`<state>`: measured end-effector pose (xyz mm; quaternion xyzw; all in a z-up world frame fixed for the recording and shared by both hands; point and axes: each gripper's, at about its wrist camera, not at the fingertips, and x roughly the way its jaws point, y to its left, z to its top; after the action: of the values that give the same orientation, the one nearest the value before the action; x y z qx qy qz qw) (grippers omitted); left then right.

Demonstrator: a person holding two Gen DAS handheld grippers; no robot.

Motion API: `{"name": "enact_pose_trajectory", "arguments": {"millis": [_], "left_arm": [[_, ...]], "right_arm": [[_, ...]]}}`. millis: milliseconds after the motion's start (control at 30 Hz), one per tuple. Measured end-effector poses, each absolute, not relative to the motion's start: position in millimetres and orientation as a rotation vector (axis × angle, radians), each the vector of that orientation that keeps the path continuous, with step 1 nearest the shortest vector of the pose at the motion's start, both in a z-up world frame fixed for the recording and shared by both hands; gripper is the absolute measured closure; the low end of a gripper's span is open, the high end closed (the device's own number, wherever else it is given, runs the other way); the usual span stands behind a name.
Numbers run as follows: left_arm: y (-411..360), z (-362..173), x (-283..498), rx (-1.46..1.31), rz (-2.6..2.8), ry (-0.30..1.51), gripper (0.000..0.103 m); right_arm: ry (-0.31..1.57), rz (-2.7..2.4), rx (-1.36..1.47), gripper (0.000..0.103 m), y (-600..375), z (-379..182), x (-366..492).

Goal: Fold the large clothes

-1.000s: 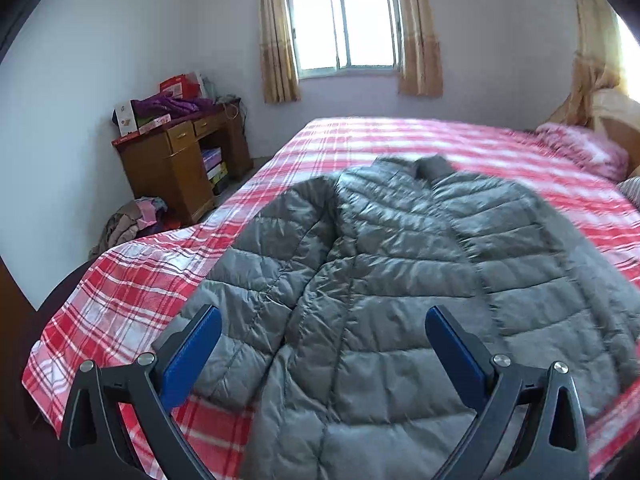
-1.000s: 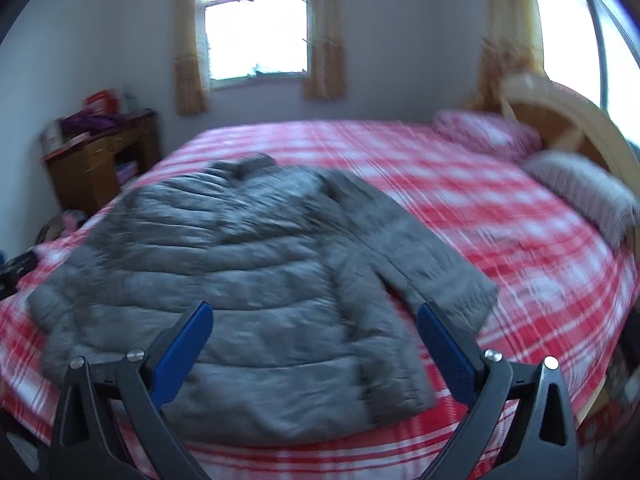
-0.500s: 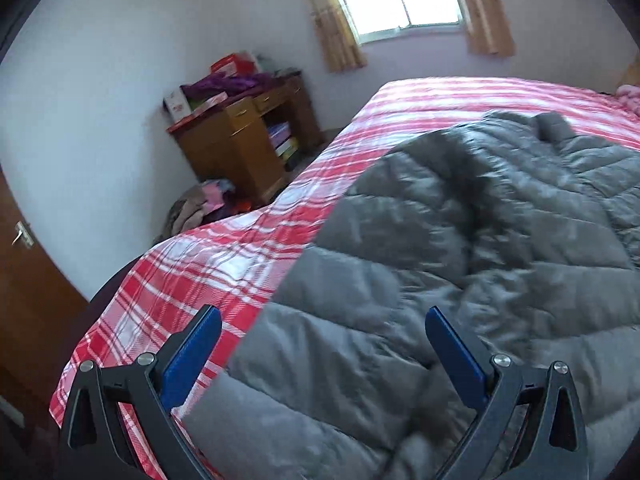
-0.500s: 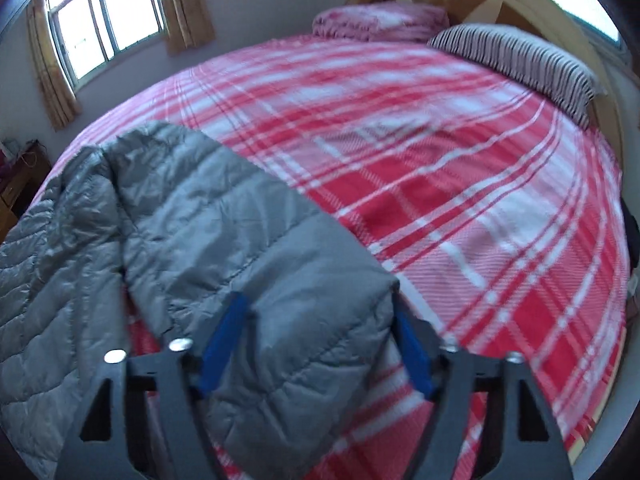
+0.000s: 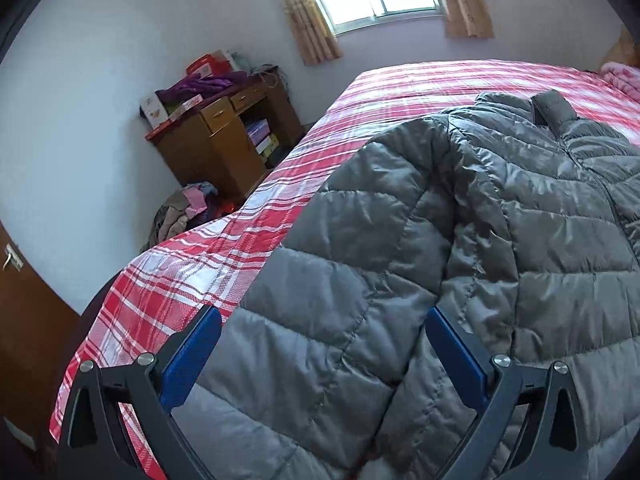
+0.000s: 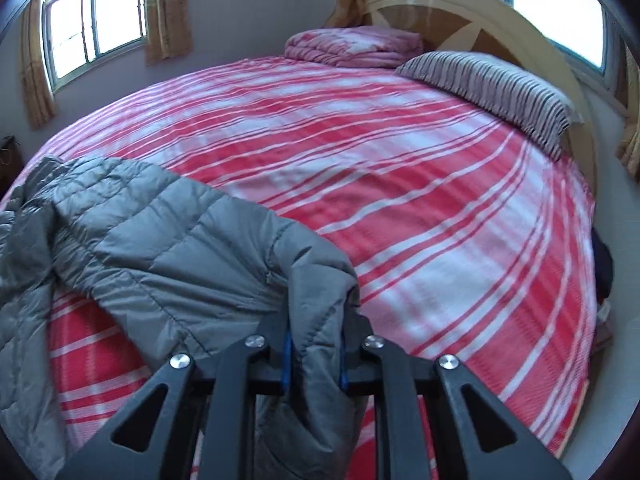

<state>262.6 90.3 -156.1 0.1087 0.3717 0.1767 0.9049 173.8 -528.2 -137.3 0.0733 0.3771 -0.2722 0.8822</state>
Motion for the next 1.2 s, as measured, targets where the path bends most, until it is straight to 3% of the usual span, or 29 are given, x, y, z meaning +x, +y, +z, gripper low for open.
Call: {"name": "enact_pose_trajectory", "arguments": {"millis": [300, 533, 667, 1067, 1167, 1200], "left_arm": [[99.9, -137.0, 260.8, 0.207, 0.326, 0.744, 0.001], [97.6, -119.0, 261.5, 0.19, 0.307, 0.704, 0.001], [103.2, -118.2, 263.4, 0.17, 0.318, 0.707, 0.001], [126.9, -138.9, 266.0, 0.144, 0.326, 0.757, 0.001], [125.0, -143.7, 266.8, 0.132, 0.297, 0.777, 0.001], [123.9, -144.4, 267.7, 0.128, 0.289, 0.785, 0.001]], "right_arm": [[0.689, -0.585, 0.059, 0.087, -512.4, -97.7, 179.0], [0.503, -0.397, -0.14, 0.088, -395.1, -18.7, 214.6], [0.455, -0.244, -0.221, 0.088, -306.4, -9.3, 238.5], [0.554, 0.068, -0.378, 0.088, -123.2, -136.2, 277.0], [0.623, 0.103, -0.384, 0.084, -114.2, -167.1, 285.5], [0.649, 0.116, -0.376, 0.077, -114.5, -169.7, 287.2]]}}
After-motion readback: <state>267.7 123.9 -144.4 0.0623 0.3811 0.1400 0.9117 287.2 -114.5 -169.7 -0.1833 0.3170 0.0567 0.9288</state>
